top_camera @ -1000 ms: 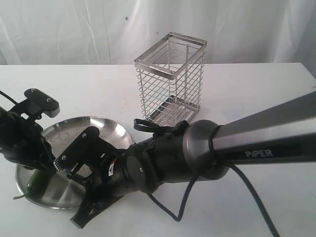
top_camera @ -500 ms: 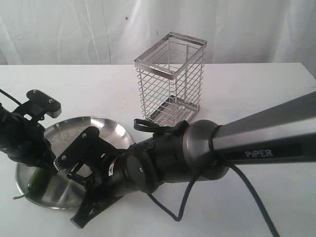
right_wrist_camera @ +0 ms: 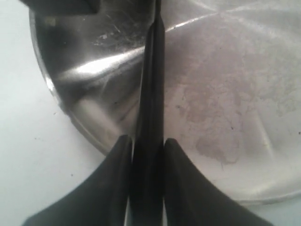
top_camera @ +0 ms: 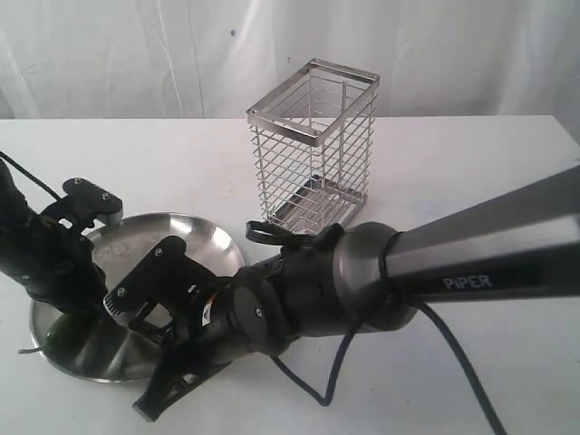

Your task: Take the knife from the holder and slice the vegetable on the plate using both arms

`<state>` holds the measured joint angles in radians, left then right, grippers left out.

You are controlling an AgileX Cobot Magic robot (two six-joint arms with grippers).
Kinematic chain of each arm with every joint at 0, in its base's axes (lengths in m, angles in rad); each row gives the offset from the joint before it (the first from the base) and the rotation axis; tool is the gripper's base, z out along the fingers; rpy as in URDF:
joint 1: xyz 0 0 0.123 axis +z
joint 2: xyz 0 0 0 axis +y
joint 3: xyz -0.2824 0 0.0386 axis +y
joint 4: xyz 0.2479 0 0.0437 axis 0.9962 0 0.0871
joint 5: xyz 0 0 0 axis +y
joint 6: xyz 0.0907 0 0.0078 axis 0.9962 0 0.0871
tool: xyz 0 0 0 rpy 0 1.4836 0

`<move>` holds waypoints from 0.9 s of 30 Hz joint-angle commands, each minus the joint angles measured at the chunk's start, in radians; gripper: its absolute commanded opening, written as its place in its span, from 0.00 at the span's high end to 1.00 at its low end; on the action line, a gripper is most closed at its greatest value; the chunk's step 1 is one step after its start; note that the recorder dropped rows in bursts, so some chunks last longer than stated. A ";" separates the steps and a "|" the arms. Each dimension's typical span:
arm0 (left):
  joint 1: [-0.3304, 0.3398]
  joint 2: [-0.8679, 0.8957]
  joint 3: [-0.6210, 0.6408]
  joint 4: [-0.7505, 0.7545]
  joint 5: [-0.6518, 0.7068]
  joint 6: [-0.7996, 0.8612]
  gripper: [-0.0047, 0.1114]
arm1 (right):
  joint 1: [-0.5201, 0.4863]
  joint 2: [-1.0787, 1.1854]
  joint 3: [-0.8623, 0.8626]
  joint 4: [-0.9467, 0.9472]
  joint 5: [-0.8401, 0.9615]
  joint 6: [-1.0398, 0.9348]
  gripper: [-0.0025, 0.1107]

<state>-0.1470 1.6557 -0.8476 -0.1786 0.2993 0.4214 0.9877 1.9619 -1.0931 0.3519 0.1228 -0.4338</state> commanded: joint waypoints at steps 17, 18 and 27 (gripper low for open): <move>-0.004 -0.188 0.050 0.005 0.069 -0.052 0.53 | -0.088 -0.012 -0.053 -0.038 0.149 -0.009 0.98; -0.004 -0.188 0.050 0.005 0.046 -0.055 0.53 | -0.088 -0.012 -0.061 -0.038 0.155 -0.009 0.98; 0.063 -0.108 0.048 0.010 -0.102 -0.117 0.86 | -0.088 -0.012 -0.071 -0.049 0.183 -0.009 0.98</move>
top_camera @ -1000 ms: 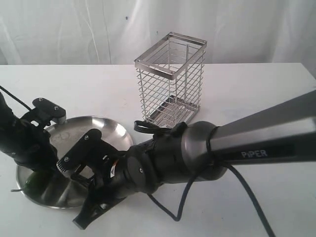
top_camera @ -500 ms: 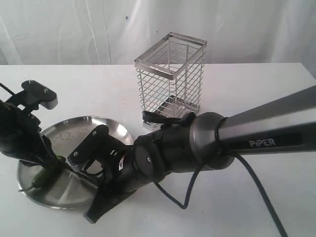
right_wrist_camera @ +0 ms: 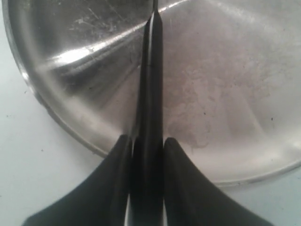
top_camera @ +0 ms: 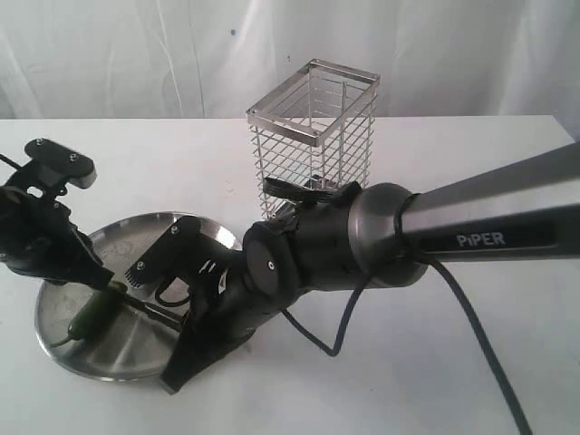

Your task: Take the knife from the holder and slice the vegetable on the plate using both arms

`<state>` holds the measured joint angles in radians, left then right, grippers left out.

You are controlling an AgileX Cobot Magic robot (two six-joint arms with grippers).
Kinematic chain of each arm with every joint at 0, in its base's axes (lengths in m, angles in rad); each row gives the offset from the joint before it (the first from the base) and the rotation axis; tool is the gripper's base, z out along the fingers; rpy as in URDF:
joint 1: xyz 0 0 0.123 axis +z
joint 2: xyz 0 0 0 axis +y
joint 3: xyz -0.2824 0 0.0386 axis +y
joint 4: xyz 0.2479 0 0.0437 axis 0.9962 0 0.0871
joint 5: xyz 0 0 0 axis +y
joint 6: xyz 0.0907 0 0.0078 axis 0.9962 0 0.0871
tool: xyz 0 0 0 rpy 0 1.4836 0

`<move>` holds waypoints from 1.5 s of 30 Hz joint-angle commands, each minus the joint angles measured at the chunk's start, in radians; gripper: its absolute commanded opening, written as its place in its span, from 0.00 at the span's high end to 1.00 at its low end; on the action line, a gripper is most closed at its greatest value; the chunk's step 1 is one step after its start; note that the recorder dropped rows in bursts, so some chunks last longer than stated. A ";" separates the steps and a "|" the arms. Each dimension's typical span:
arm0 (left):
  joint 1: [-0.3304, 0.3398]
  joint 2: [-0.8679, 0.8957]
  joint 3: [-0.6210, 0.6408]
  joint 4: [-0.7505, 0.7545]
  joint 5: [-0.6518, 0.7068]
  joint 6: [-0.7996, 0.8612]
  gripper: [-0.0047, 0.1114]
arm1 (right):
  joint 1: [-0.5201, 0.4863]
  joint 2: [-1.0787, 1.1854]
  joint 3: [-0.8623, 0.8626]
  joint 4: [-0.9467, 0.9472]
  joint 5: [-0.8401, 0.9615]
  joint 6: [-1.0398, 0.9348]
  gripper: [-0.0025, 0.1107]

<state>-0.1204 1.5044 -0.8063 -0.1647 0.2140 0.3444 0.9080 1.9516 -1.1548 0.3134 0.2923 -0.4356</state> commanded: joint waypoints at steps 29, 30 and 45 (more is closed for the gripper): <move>0.052 0.162 -0.043 -0.013 -0.013 -0.082 0.96 | -0.008 0.066 -0.141 -0.026 0.118 -0.007 0.98; 0.052 0.162 -0.043 -0.013 -0.011 -0.082 0.96 | -0.008 0.066 -0.143 -0.026 0.132 -0.007 0.98; 0.052 0.159 -0.043 -0.013 -0.011 -0.084 0.96 | -0.011 0.027 -0.129 -0.248 0.188 0.246 0.98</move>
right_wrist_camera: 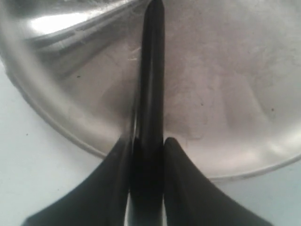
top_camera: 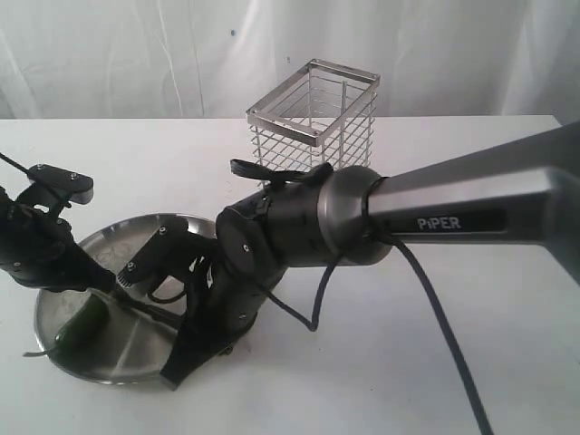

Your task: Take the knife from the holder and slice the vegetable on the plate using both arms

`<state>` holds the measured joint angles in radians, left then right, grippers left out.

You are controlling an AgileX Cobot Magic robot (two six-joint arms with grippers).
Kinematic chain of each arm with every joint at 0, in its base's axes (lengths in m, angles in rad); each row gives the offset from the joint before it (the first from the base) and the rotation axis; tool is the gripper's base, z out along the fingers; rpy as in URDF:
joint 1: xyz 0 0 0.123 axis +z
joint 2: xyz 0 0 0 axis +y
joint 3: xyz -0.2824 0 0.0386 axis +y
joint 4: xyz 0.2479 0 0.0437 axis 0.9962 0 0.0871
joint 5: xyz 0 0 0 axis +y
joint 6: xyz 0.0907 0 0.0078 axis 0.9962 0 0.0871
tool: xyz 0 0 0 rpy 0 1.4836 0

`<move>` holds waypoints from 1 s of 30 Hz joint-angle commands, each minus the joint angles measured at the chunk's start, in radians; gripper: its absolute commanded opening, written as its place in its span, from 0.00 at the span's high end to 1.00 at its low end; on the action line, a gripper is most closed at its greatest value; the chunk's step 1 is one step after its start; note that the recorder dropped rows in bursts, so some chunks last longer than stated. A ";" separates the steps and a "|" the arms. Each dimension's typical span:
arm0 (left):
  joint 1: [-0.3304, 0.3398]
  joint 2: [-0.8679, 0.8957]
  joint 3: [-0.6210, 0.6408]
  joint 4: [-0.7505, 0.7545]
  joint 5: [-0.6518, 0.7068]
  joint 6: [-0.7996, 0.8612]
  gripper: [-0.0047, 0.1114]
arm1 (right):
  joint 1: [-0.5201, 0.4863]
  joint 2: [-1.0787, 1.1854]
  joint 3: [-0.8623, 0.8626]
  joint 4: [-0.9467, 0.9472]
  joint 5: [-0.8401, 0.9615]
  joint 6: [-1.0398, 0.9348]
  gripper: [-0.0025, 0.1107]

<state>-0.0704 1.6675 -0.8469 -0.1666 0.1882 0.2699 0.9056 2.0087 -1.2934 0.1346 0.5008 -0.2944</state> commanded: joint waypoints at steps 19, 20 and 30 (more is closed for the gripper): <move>0.002 -0.132 -0.004 -0.011 0.006 -0.050 0.72 | 0.056 -0.096 0.009 -0.085 0.007 0.198 0.98; 0.002 -0.136 -0.004 -0.011 0.011 -0.050 0.72 | 0.061 -0.096 0.009 -0.088 0.011 0.203 0.98; 0.002 -0.139 -0.004 -0.011 0.018 -0.063 0.72 | 0.085 -0.098 0.009 -0.093 0.031 0.219 0.98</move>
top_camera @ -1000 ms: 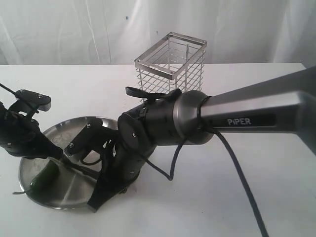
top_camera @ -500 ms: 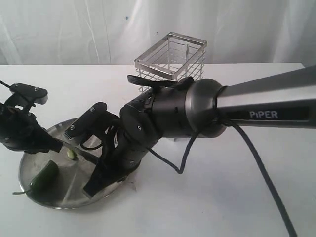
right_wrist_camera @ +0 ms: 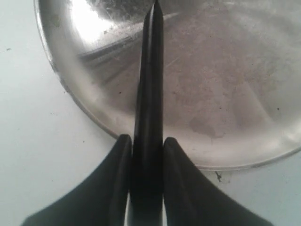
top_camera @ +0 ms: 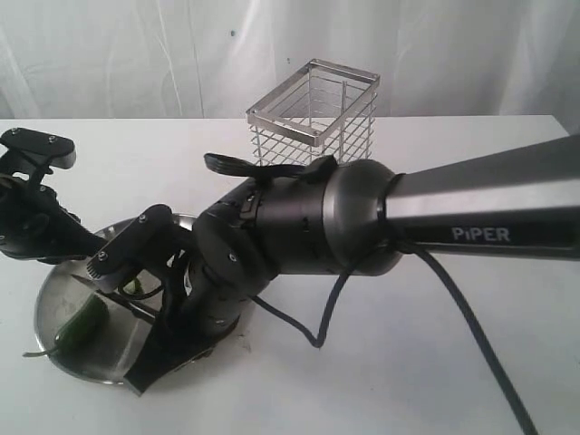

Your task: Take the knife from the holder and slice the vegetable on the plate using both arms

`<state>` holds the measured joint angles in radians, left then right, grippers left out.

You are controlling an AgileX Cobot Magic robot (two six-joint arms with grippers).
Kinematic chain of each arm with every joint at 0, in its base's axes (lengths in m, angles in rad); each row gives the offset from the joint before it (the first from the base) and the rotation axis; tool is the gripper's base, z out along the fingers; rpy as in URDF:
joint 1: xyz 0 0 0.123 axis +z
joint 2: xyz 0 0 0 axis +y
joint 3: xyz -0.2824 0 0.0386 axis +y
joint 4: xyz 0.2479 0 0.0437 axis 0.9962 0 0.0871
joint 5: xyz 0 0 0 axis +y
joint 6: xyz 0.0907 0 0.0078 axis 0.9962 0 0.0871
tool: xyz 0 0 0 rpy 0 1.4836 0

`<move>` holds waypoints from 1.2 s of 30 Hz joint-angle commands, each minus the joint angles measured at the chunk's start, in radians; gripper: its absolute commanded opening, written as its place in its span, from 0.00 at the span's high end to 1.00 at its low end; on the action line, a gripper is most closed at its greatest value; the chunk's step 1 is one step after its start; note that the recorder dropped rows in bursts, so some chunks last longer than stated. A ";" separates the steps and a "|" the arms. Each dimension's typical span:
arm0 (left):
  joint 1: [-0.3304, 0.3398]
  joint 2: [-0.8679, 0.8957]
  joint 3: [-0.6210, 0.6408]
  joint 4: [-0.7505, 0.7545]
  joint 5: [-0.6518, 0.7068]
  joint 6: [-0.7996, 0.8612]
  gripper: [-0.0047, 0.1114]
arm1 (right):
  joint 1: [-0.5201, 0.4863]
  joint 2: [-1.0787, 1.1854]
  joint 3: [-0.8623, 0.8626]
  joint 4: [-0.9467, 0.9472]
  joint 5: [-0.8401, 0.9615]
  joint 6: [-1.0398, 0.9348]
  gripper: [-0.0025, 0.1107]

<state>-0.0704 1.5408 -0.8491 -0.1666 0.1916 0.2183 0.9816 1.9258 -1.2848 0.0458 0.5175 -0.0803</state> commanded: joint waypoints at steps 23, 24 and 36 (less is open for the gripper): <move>0.002 -0.012 -0.002 -0.011 0.011 -0.021 0.72 | 0.017 -0.043 0.001 -0.091 0.028 0.080 0.98; 0.002 -0.012 -0.002 -0.011 0.011 -0.021 0.72 | 0.017 -0.043 0.001 -0.091 0.036 0.080 0.98; 0.002 -0.012 -0.002 -0.011 0.005 -0.024 0.72 | 0.044 -0.043 0.019 -0.091 0.027 0.086 0.98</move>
<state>-0.0704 1.5408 -0.8491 -0.1666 0.1935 0.2033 1.0241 1.8933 -1.2693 -0.0386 0.5610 0.0000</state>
